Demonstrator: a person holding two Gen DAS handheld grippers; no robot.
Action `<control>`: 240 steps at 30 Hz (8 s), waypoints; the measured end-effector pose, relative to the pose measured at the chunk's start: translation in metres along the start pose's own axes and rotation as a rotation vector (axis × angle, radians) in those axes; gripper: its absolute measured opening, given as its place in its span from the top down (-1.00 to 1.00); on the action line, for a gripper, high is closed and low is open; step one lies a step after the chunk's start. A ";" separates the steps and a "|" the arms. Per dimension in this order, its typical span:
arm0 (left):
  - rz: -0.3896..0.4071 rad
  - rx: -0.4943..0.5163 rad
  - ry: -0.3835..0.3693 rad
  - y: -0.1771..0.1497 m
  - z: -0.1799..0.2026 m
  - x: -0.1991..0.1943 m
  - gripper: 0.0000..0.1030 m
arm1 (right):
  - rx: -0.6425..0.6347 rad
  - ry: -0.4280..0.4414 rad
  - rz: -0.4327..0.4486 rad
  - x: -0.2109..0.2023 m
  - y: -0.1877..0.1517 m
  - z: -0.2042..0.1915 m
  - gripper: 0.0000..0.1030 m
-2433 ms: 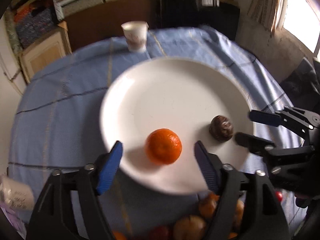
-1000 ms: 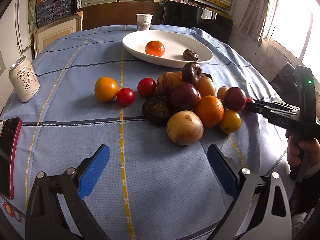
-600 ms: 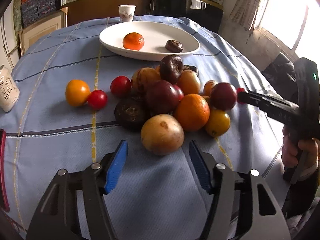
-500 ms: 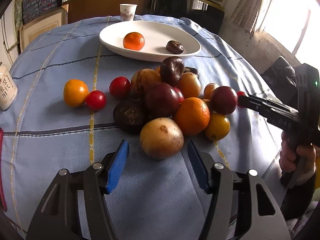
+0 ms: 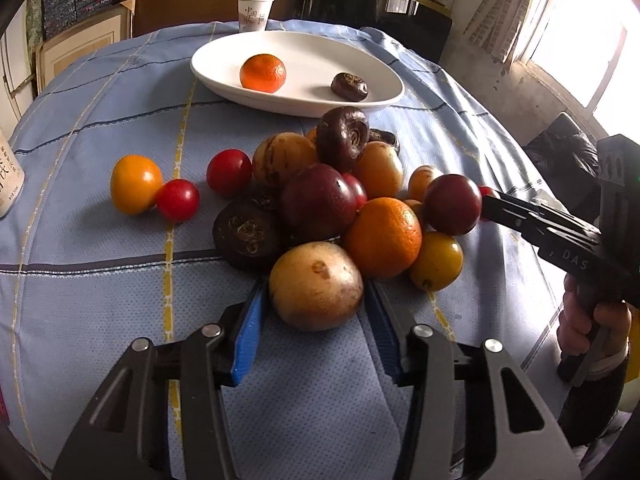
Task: Organize fruits
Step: 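Grasp the red tomato with the right tool while the left tool grasps the brown potato-like fruit, then place both held fruits onto the white plate and open both tools, then grasp the dark red plum with the right tool while the left tool grasps a yellow tomato, then lower both fruits onto the white plate and open both tools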
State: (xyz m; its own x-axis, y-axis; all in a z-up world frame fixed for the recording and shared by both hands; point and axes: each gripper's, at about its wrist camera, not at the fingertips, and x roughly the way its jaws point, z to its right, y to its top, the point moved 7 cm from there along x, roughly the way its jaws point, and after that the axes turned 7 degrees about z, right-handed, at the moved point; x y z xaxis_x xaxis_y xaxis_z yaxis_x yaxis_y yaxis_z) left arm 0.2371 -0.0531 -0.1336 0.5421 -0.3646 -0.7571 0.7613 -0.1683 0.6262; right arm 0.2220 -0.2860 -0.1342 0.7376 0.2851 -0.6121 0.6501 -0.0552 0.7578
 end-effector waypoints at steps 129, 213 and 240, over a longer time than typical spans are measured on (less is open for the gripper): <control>0.215 -0.117 0.303 0.031 -0.101 -0.043 -0.91 | -0.088 0.003 0.090 -0.001 0.008 -0.074 0.19; 0.160 -0.033 0.128 0.214 -0.027 0.046 0.27 | 0.117 0.070 0.139 0.087 0.166 -0.003 0.31; 0.093 0.018 0.233 0.229 -0.028 0.092 -0.53 | 0.049 0.032 0.103 0.109 0.169 0.005 0.18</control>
State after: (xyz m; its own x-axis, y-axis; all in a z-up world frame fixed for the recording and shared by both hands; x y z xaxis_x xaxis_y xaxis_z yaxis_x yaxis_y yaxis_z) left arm 0.4708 -0.0994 -0.0650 0.6788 -0.1584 -0.7170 0.6987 -0.1611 0.6971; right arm 0.4128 -0.2688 -0.0737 0.7955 0.3062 -0.5229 0.5796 -0.1328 0.8040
